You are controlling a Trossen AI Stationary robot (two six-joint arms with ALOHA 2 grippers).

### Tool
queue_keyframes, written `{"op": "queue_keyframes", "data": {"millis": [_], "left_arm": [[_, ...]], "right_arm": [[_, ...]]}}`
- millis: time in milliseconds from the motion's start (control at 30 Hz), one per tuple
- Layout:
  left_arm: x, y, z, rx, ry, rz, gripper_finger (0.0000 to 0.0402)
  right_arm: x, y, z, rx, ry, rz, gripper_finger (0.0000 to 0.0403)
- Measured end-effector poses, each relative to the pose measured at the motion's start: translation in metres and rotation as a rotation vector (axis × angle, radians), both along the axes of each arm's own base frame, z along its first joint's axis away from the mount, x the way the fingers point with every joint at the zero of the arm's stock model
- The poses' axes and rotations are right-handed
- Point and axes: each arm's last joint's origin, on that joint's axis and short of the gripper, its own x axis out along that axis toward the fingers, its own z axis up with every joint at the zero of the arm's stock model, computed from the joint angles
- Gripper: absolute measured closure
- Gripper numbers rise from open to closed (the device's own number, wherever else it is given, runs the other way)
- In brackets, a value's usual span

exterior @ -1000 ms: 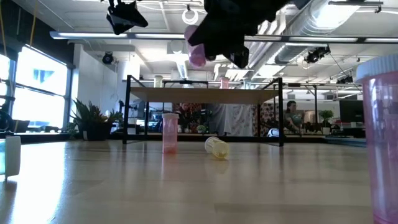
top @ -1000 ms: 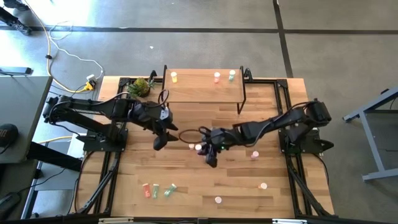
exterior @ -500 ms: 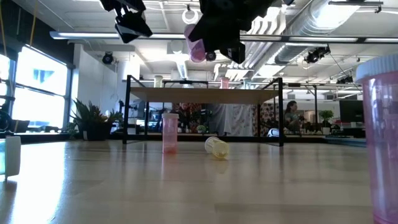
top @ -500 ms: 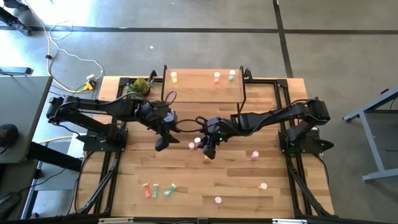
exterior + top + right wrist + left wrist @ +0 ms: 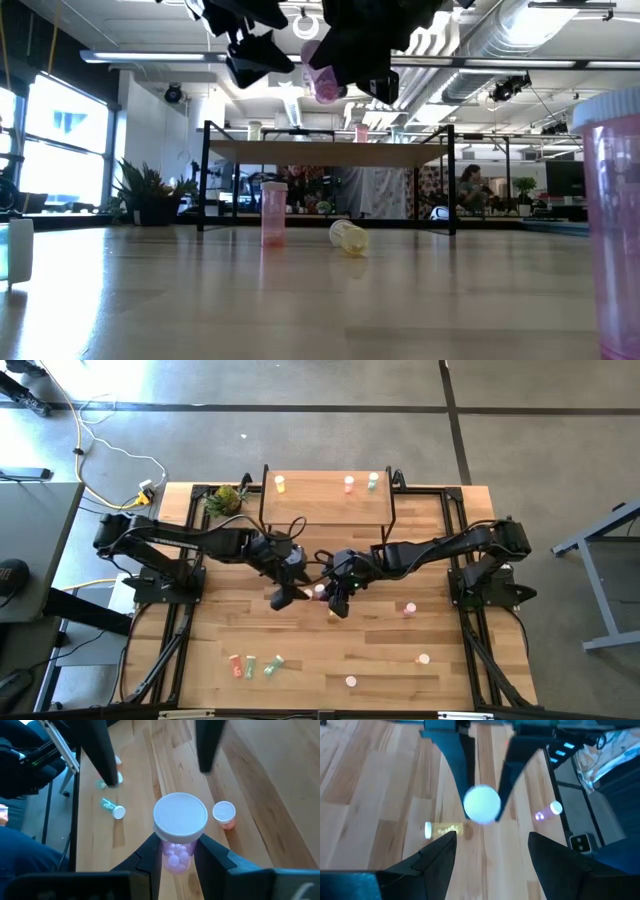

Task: Pick and place medicine bottles onto shelf by color
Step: Put the center pink pill bottle on the shelf

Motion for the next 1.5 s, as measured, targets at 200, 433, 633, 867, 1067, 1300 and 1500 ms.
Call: {"op": "queue_keyframes", "data": {"millis": [200,433,633,867,1067,1300,1500], "left_arm": [[0.012,0.001,-0.009,-0.017,-0.018,0.018,0.0163],[0.021,0.002,-0.014,-0.043,-0.043,0.03,0.0163],[0.022,0.001,-0.014,-0.059,-0.043,0.03,0.0163],[0.022,0.001,-0.014,-0.061,-0.043,0.028,0.0178],[0.022,0.001,-0.014,-0.064,-0.043,0.023,0.022],[0.022,0.001,-0.014,-0.062,-0.048,-0.009,0.0277],[0.022,0.001,-0.014,-0.059,-0.047,-0.012,0.03]], "right_arm": [[0.0,0.001,0.0,0.02,0.007,0.018,0.0318],[-0.001,0.001,-0.001,0.027,0.013,0.025,0.0318],[0.0,0.001,0.0,0.028,0.006,0.025,0.0318],[0.002,0.001,0.002,0.033,-0.026,0.027,0.0318],[0.002,0.001,0.002,0.032,-0.024,0.027,0.0318],[0.002,0.001,0.002,0.033,-0.028,0.028,0.0318],[0.002,0.001,0.003,0.033,-0.03,0.028,0.0318]]}}
